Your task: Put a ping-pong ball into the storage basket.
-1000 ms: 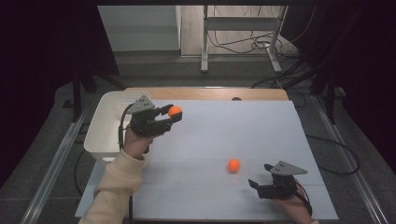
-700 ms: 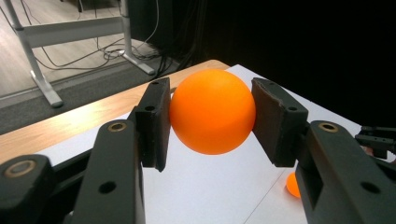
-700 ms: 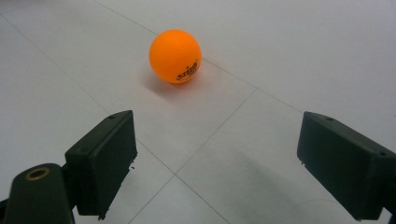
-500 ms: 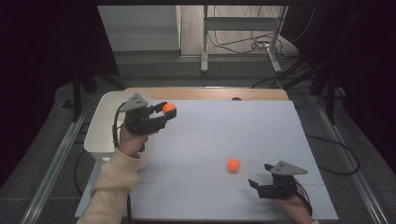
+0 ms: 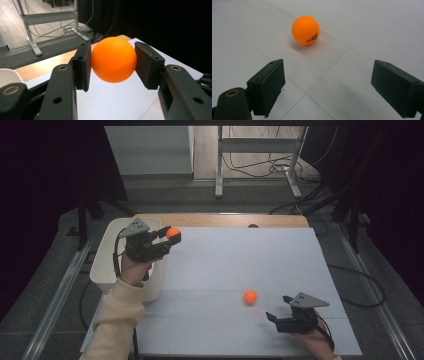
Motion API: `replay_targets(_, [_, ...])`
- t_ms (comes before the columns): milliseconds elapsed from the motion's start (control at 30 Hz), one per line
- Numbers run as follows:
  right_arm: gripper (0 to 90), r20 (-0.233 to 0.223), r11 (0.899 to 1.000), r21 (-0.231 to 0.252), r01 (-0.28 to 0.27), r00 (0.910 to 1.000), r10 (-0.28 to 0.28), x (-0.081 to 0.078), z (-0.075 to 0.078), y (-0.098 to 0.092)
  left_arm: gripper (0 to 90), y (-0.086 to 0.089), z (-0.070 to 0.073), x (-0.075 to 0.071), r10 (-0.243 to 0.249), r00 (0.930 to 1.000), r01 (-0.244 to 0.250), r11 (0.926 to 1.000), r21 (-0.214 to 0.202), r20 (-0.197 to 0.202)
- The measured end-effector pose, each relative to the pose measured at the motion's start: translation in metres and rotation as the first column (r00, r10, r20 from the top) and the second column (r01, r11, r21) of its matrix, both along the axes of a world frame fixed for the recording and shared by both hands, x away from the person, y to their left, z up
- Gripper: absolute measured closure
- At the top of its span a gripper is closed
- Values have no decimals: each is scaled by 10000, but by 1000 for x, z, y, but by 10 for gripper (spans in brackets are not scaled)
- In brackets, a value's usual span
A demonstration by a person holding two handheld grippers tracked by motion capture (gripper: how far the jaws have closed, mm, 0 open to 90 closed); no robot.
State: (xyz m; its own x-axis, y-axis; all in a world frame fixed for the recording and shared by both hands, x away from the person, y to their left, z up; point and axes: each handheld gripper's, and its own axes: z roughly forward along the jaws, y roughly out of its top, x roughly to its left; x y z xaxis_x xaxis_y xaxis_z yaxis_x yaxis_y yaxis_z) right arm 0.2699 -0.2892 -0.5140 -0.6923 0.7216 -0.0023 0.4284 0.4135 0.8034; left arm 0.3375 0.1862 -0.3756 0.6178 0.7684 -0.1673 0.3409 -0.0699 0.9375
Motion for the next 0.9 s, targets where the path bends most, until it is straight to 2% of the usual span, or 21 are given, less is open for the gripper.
replay_targets(600, [124,12,10000,-21,12,10000,-12,0,0,0,500,24,-3,5,732,9972,-735,9972,-153,-165])
replay_targets(900, [124,17,10000,-34,12,10000,-12,0,0,0,500,40,-3,6,1102,9937,-1110,9930,-407,-216])
